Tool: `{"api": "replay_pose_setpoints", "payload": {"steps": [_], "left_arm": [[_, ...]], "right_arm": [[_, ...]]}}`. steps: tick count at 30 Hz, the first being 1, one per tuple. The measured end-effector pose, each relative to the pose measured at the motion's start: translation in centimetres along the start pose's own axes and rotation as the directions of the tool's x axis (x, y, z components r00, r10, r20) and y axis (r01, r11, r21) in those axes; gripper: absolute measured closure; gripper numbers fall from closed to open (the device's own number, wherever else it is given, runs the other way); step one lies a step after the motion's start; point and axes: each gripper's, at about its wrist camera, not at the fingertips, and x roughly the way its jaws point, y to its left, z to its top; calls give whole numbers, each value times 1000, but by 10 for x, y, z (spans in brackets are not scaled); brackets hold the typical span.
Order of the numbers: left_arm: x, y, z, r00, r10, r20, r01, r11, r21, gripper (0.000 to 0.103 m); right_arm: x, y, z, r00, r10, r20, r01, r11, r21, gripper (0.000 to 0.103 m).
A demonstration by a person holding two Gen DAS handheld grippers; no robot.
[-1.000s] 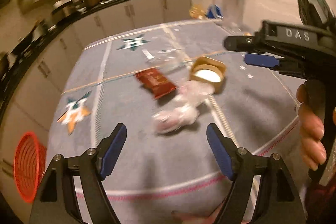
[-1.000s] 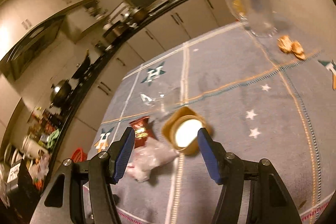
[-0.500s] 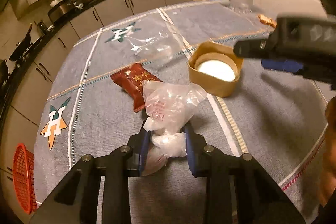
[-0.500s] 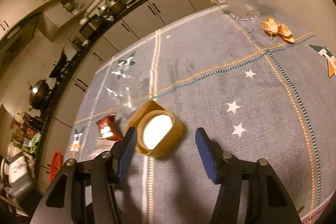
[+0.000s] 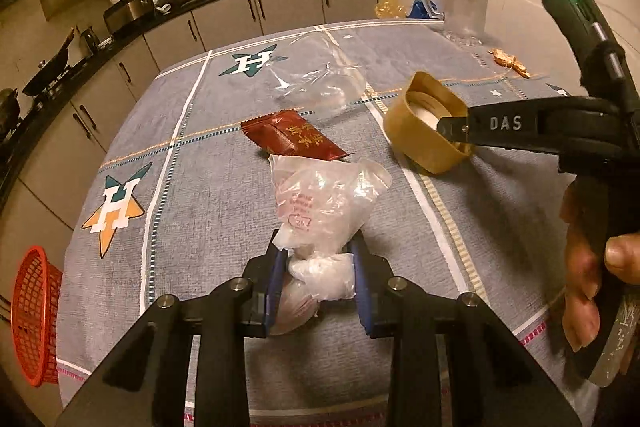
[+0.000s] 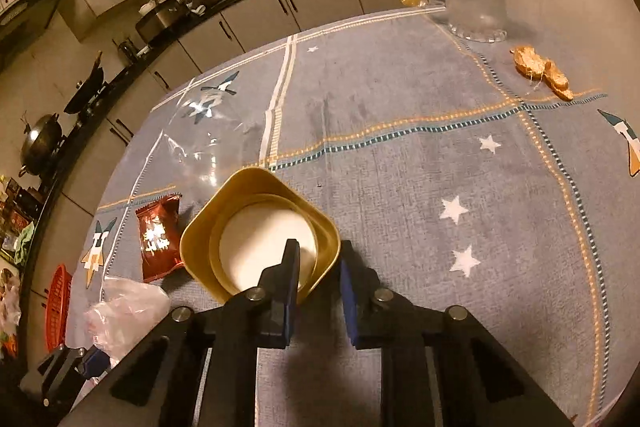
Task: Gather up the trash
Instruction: 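Grasp the clear plastic bag with the left tool while the right tool grasps the tan square container, then lift the plastic bag and tan container and carry them toward the red basket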
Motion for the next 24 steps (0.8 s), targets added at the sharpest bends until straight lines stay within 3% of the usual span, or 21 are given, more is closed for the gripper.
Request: {"api": "replay_pose_setpoints", "payload": {"steps": [5,24], "left_arm": [[3,0,0,1000,-1,1,1,1000,0,73],[-14,15,0,999,3,36,-2,999,-43,74]], "right_arm": [[-2,-2,-2,1000,9,3,-9,1000,9,92],[-40,13,-11,992,89,93,-86,996,-35,92]]}}
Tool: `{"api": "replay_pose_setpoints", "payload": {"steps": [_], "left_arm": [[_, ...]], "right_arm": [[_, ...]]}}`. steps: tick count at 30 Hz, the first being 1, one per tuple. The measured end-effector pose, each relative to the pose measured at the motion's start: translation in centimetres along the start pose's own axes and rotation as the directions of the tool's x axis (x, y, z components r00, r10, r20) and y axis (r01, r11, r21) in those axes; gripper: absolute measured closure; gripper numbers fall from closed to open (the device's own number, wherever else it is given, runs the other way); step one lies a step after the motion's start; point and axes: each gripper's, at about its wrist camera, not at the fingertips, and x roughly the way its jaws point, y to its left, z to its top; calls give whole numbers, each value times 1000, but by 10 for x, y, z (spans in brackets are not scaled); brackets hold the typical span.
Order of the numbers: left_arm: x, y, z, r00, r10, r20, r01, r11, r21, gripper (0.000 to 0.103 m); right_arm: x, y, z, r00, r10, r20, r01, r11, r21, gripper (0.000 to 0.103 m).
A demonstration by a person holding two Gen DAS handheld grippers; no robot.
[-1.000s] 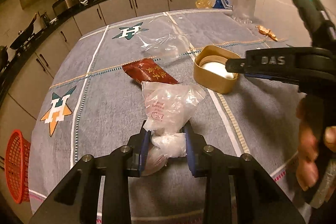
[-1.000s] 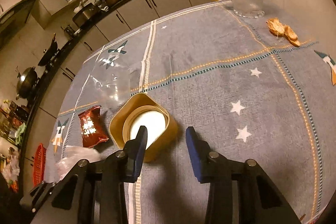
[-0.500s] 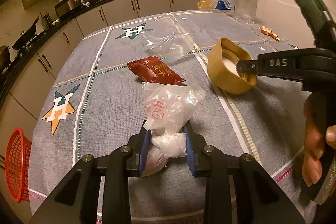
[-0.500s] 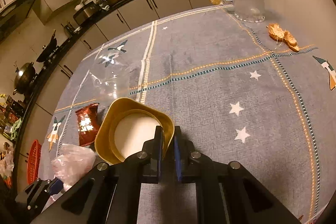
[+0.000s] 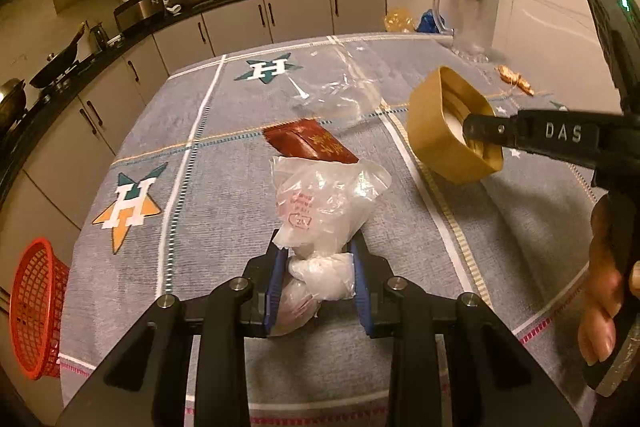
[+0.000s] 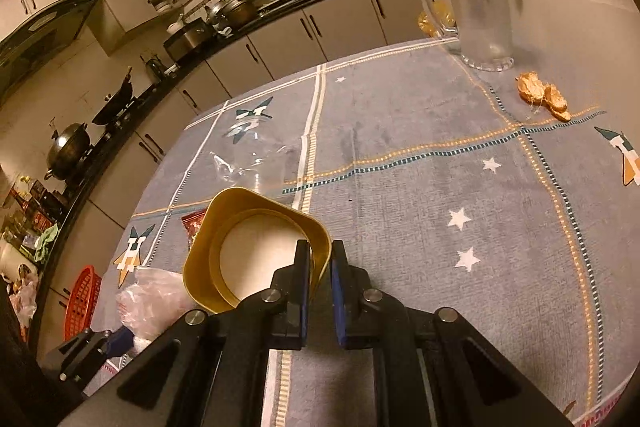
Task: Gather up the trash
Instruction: 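Lift the plastic bag and tan container and carry them toward the red basket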
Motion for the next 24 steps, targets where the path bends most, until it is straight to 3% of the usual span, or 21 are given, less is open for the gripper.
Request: {"api": "replay_pose_setpoints", "payload": {"steps": [24], "left_arm": [[-40,61,-11,998,34,54,-27,991,-127,74]], "right_arm": [[-7,50,-20,994,108,-8,-107,977,-182,92]]}}
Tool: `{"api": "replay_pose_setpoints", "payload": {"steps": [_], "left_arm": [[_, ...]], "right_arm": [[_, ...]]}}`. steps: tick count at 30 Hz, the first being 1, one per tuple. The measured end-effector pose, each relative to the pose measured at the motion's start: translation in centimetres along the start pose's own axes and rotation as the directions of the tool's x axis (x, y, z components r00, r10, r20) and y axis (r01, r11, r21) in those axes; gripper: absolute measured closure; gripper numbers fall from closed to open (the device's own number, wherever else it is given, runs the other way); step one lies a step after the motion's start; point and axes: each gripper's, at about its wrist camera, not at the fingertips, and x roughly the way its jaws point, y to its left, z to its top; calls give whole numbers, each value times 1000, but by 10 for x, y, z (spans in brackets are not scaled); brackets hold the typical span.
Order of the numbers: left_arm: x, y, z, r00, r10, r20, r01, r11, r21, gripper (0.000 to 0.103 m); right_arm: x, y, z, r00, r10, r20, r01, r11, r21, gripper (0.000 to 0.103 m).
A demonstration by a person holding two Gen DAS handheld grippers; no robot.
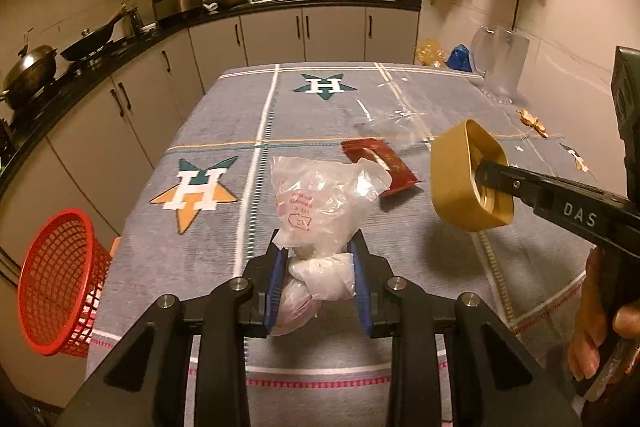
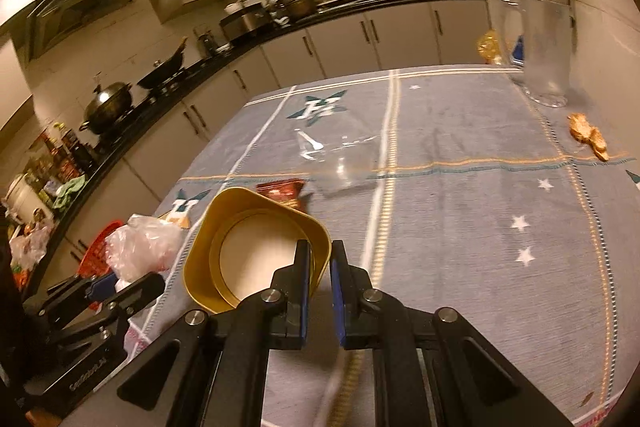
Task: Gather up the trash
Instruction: 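Lift the plastic bag and tan container and carry them toward the red basket, then lower both items into the red basket and open both tools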
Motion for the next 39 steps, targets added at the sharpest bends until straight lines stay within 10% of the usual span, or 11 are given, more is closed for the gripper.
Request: {"api": "replay_pose_setpoints", "payload": {"steps": [22,39], "left_arm": [[-40,93,-22,997,65,50,-56,985,-165,74],[-57,217,-55,984,176,41,-151,924,-351,74]], "right_arm": [[3,111,-4,991,121,-53,-128,981,-146,92],[55,228,-8,968,186,-166,-228,933,-280,92]]}}
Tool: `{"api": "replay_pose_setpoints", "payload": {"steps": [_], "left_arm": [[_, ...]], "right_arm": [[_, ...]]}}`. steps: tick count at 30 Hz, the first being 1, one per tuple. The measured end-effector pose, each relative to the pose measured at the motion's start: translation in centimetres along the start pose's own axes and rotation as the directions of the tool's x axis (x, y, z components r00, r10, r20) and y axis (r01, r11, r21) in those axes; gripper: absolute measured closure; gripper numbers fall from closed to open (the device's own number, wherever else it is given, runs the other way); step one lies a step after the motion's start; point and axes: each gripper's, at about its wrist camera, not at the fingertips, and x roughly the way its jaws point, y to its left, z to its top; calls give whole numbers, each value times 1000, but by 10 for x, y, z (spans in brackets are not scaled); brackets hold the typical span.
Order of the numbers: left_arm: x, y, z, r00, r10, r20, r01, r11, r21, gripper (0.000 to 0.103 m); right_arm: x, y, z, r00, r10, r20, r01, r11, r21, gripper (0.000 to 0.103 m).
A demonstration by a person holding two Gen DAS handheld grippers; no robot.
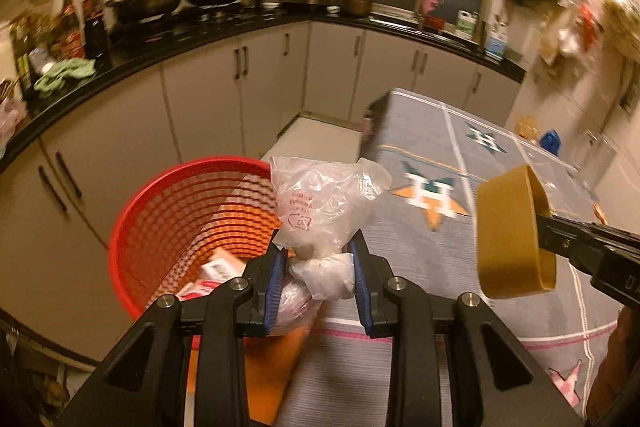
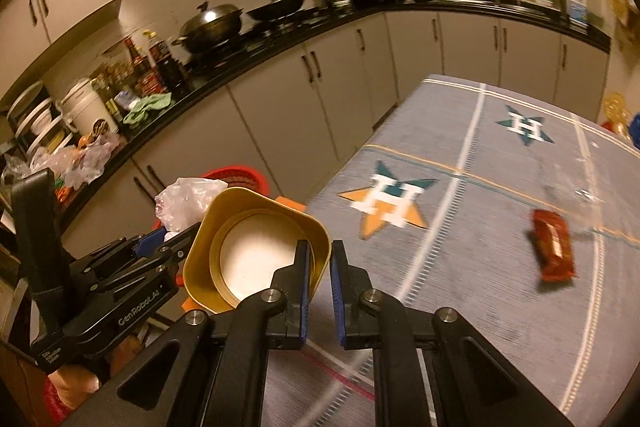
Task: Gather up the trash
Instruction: 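Lower both items into the red basket and open both tools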
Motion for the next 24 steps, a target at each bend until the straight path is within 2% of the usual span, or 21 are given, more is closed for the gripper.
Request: {"api": "replay_pose_setpoints", "payload": {"steps": [6,12,24], "left_arm": [[14,51,0,998,61,-28,-63,996,-65,74],[32,85,-3,994,91,-65,-98,989,-107,74],[52,105,-13,988,106,-113,-121,985,-127,73]], "right_arm": [[34,38,15,998,41,-39,-42,998,-43,92],[71,69,25,995,58,-76,-64,994,-84,92],[135,86,38,989,49,-142,-59,996,-65,91]]}}
